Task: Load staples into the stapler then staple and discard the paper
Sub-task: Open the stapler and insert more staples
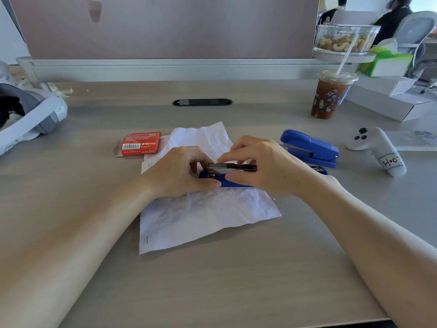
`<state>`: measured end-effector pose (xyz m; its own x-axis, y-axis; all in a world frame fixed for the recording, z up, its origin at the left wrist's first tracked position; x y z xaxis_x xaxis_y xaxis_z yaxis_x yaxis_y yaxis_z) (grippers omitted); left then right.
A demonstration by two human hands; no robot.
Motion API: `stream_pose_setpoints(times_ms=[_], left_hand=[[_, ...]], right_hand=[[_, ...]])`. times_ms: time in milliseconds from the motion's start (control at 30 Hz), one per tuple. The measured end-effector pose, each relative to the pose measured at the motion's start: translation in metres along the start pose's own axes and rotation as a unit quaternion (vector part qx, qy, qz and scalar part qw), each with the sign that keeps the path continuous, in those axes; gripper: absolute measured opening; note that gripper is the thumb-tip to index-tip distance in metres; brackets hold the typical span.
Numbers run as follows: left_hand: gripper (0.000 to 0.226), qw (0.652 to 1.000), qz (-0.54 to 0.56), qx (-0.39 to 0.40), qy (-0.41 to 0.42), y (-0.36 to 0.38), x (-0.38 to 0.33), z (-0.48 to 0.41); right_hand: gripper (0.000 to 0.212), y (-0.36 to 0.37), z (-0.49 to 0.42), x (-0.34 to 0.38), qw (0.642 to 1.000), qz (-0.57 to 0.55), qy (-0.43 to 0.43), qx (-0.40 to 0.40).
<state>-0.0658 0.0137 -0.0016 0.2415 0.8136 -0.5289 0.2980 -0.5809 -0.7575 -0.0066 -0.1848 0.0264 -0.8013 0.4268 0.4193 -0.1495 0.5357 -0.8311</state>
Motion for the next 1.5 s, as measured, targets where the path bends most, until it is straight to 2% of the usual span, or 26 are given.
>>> stream_pose_setpoints(times_ms=[133, 267, 367, 467, 567, 767, 867, 967, 1067, 1200, 1300, 1500], left_hand=[[0.034, 1.000, -0.006, 0.008, -0.009, 0.001, 0.004, -0.001], [0.033, 1.000, 0.005, 0.015, 0.004, 0.001, 0.003, -0.002], [0.041, 1.000, 0.010, 0.020, 0.012, 0.001, 0.002, -0.002], [0.042, 1.000, 0.007, 0.021, 0.011, 0.001, -0.001, -0.003], [0.054, 0.999, 0.010, 0.028, 0.014, 0.001, -0.003, -0.002], [0.051, 0.999, 0.026, 0.028, 0.007, 0.001, -0.004, -0.002], [0.044, 0.999, 0.026, 0.027, -0.002, 0.001, -0.004, -0.003], [0.042, 0.999, 0.026, 0.027, -0.010, 0.001, -0.004, -0.003], [0.039, 0.999, 0.020, 0.028, -0.015, 0.002, -0.004, -0.002], [0.035, 1.000, 0.012, 0.022, -0.014, 0.002, -0.006, -0.002], [0.034, 1.000, 0.010, 0.015, -0.017, 0.002, -0.008, 0.000], [0.037, 1.000, -0.015, 0.022, -0.016, 0.001, -0.010, 0.001]], right_hand=[[0.038, -0.023, 0.001, -0.011, 0.999, -0.006, 0.035, -0.042], [0.046, -0.041, 0.014, -0.032, 0.992, 0.072, 0.095, 0.047], [0.036, -0.053, 0.035, -0.043, 0.982, 0.130, 0.111, 0.081], [0.035, -0.068, 0.052, -0.052, 0.974, 0.153, 0.140, 0.085], [0.027, -0.077, 0.062, -0.065, 0.970, 0.169, 0.157, 0.080], [0.018, -0.084, 0.063, -0.072, 0.976, 0.137, 0.165, 0.045], [0.017, -0.094, 0.062, -0.065, 0.983, 0.092, 0.159, -0.010], [0.027, -0.101, 0.057, -0.055, 0.985, 0.007, 0.156, -0.069], [0.040, -0.103, 0.048, -0.041, 0.982, -0.033, 0.151, -0.109], [0.040, -0.098, 0.029, -0.017, 0.975, -0.098, 0.132, -0.146], [0.036, -0.081, 0.012, 0.000, 0.974, -0.117, 0.115, -0.154], [0.028, -0.043, -0.015, 0.024, 0.988, -0.096, 0.063, -0.098]])
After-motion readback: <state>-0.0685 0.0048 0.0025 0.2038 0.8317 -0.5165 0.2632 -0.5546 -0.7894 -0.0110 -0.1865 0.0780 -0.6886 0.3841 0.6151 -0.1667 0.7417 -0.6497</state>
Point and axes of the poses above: each hand's wrist, its own z-axis away from the middle knuckle, its own y-axis out of the palm, x = y × z, the point moved 2 cm from there along -z, towards the middle knuckle, and after that the axes turned 8 degrees about -x, right-handed, at the moved point
